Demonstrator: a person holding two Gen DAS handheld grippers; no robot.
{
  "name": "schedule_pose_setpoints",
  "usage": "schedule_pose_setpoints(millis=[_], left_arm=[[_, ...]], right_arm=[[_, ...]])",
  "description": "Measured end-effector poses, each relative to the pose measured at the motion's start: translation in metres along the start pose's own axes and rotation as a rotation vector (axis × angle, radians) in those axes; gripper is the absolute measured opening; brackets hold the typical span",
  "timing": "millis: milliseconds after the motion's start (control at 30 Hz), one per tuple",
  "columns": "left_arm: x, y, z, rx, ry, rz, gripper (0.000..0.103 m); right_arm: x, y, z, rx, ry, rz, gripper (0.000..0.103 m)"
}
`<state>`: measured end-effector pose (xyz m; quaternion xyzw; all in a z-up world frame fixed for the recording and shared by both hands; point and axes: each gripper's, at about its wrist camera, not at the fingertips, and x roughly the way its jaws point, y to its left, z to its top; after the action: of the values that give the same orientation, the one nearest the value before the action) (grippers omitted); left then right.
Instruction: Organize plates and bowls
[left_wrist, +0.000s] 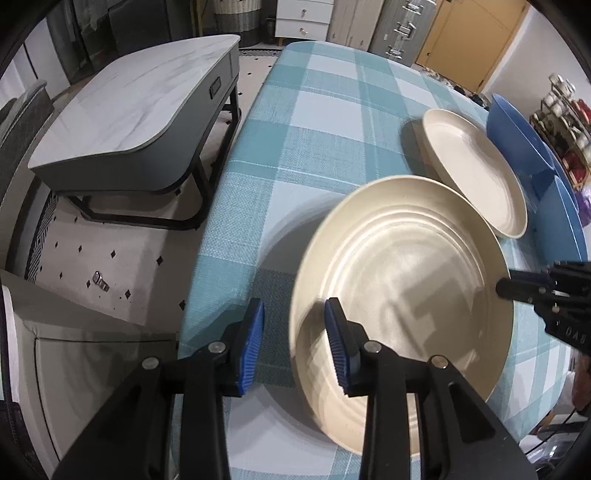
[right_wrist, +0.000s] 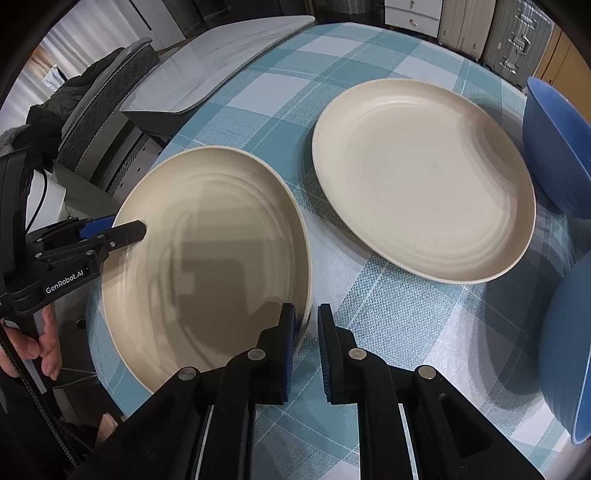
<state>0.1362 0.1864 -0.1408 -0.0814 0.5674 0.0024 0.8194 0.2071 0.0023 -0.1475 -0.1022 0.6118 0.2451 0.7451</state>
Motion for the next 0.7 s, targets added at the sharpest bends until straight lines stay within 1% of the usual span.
schedule_pose_setpoints(millis=[100,167,267,333,400,500,600,700], left_arm=[[-0.003,-0.002,-0.004,-0.007,0.004,-0.037,0.034],[-0.006,-0.004,-0.006,-0.003,0.002,-0.027,0.034],[-0.007,-0.003,-0.009,-0.018,0.015,-0.051,0.034],[-0.005,-0.004,-0.011,-0.016,0.024,-0.048,0.034],[-0.002,-0.006,-0.014,-0.013,0.038,-0.062,0.034],[-0.002,-0.010,-0.018,-0.002,0.048,-0.055,0.035],[-0.002,-0.011,-0.019,-0.004,0.055,-0.051,0.035],[-0.003,-0.013,-0.022,0.006,0.063,-0.040,0.035]], right_arm=[[-0.001,-0.005,-0.002,0.038,-0.019,0.025,0.011],[0.001,-0.008,-0.004,0.059,-0.023,0.046,0.011],[0.006,-0.009,-0.008,0.080,-0.026,0.061,0.011],[0.010,-0.009,-0.010,0.094,-0.038,0.073,0.011],[0.012,-0.009,-0.012,0.109,-0.046,0.084,0.013],[0.015,-0.008,-0.014,0.114,-0.050,0.088,0.014],[0.019,-0.008,-0.016,0.128,-0.029,0.107,0.016],[0.020,-0.005,-0.018,0.110,-0.013,0.102,0.016]])
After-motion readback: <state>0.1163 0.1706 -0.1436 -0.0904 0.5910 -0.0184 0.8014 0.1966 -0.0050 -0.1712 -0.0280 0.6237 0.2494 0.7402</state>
